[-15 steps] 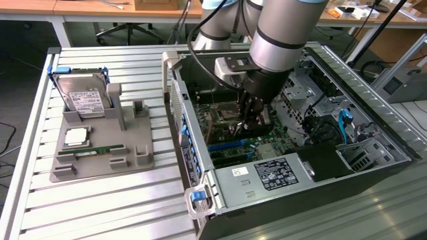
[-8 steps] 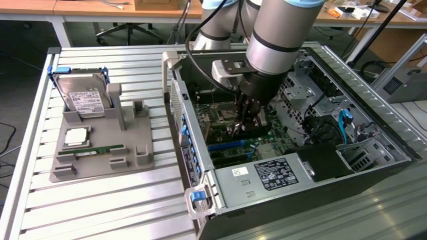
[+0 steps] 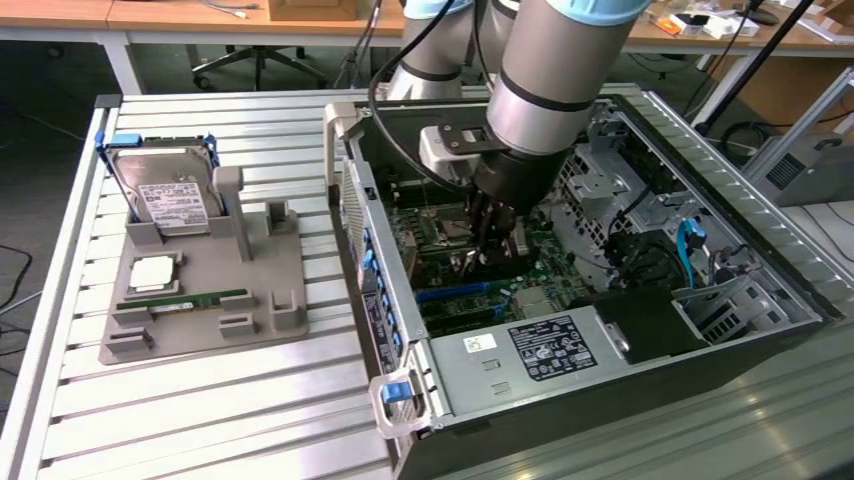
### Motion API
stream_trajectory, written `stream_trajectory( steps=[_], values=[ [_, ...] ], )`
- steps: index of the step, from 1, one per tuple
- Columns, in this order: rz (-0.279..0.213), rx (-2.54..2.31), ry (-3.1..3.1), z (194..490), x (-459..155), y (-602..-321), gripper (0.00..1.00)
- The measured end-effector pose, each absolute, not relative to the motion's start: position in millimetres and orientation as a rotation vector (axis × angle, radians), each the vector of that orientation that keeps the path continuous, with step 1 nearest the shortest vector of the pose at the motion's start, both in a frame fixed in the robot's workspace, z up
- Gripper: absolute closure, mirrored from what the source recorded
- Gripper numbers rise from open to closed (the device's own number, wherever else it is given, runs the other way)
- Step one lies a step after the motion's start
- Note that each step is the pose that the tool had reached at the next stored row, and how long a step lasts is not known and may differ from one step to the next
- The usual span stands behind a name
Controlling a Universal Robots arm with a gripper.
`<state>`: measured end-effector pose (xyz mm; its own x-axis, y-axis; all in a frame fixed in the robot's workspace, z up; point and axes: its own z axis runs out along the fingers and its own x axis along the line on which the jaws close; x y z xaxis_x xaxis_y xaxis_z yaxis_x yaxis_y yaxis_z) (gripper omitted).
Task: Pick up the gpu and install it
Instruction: 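Insert the gpu into the slot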
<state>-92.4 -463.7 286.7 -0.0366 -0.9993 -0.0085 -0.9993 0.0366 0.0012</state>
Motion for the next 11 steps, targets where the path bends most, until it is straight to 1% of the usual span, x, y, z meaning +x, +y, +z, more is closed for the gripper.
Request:
stream_trajectory(
  steps=[11],
  values=[
    [0.009, -2.178, 2.258, 276.7, -104.7, -463.6, 0.73]
  ],
)
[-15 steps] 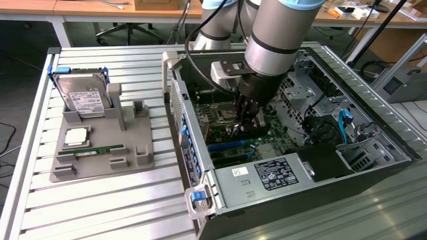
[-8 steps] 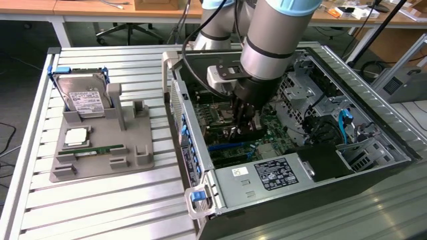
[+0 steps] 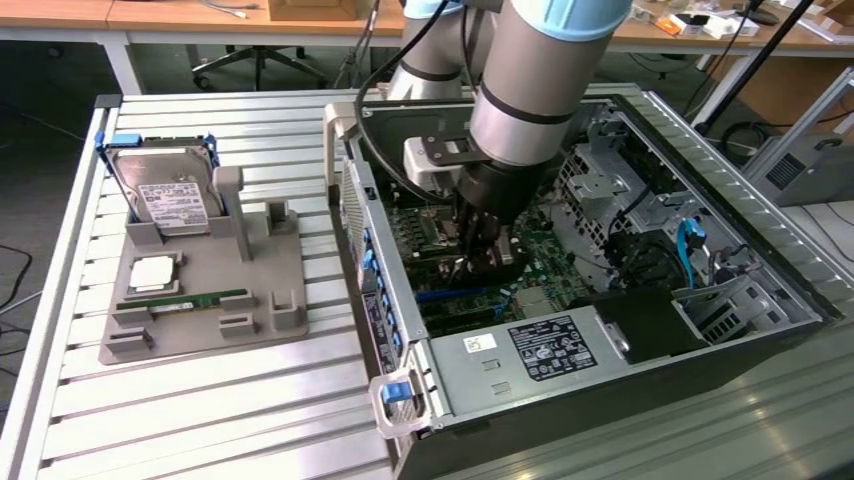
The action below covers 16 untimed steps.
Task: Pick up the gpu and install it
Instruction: 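Insert the gpu into the slot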
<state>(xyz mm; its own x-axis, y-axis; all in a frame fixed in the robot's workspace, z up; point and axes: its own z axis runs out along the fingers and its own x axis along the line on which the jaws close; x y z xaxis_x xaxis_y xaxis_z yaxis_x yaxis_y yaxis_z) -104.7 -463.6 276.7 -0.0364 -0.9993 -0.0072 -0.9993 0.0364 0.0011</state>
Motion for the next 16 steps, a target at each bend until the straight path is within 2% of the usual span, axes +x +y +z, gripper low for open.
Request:
stream_trajectory(
  steps=[16],
  values=[
    [0.009, -2.177, 2.258, 271.1, -107.0, -461.4, 0.73]
  ],
)
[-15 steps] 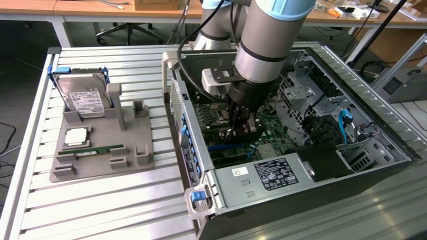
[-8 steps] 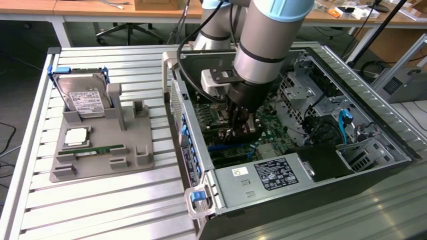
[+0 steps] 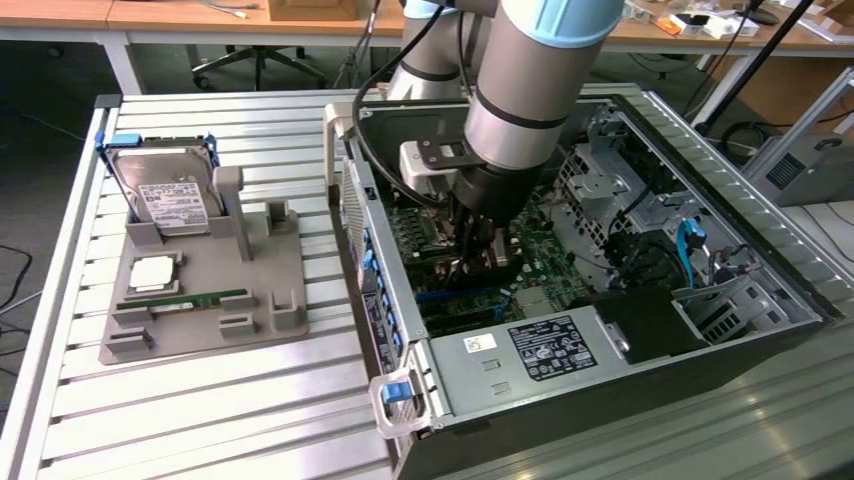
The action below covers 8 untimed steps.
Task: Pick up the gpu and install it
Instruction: 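Insert the gpu into the slot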
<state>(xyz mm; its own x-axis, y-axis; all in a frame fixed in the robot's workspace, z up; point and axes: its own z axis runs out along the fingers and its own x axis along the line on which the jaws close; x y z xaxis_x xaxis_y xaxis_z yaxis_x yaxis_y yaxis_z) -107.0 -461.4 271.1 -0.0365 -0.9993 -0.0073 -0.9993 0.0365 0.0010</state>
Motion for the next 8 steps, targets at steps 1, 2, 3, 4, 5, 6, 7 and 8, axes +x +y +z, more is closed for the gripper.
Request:
stream_trajectory(
  steps=[1, 2, 3, 4, 5, 6, 7, 8],
  values=[
    [0.009, -2.177, 2.259, 270.7, -107.3, -461.2, 0.73],
    [0.009, -2.177, 2.259, 270.4, -107.7, -461.1, 0.73],
    [0.009, -2.177, 2.259, 270.0, -108.2, -461.0, 0.73],
    [0.009, -2.177, 2.259, 269.6, -108.6, -461.0, 0.73],
    [0.009, -2.177, 2.258, 269.3, -108.8, -460.9, 0.73],
    [0.009, -2.177, 2.258, 268.8, -109.1, -460.9, 0.73],
    [0.009, -2.177, 2.258, 268.4, -109.3, -460.9, 0.73],
    [0.009, -2.177, 2.258, 268.1, -109.4, -460.9, 0.73]
  ],
)
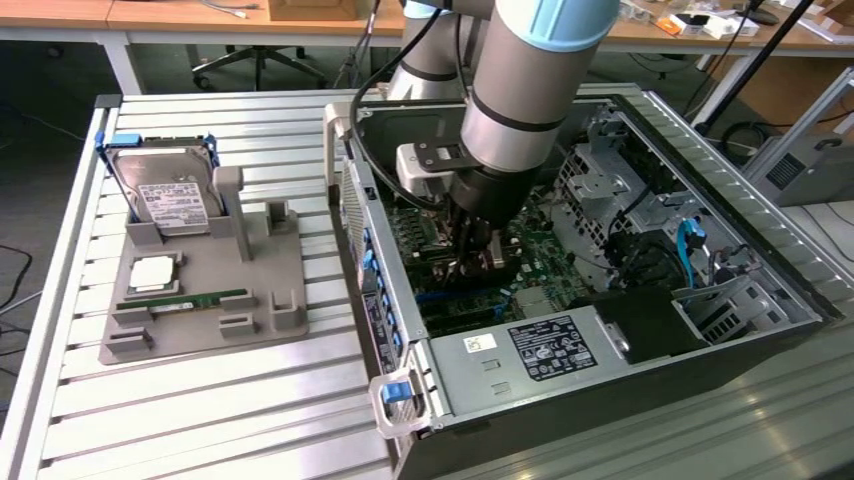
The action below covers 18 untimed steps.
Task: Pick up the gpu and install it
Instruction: 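Insert the gpu into the slot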
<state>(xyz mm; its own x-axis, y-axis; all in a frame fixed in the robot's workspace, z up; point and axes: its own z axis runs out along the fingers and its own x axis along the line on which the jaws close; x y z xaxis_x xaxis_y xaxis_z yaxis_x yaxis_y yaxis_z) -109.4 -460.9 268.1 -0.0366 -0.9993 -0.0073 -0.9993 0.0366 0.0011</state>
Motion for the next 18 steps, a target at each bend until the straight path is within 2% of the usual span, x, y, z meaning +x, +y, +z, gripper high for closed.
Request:
stream_trajectory(
  steps=[18],
  values=[
    [0.009, -2.177, 2.258, 266.9, -109.7, -460.5, 0.73]
  ],
)
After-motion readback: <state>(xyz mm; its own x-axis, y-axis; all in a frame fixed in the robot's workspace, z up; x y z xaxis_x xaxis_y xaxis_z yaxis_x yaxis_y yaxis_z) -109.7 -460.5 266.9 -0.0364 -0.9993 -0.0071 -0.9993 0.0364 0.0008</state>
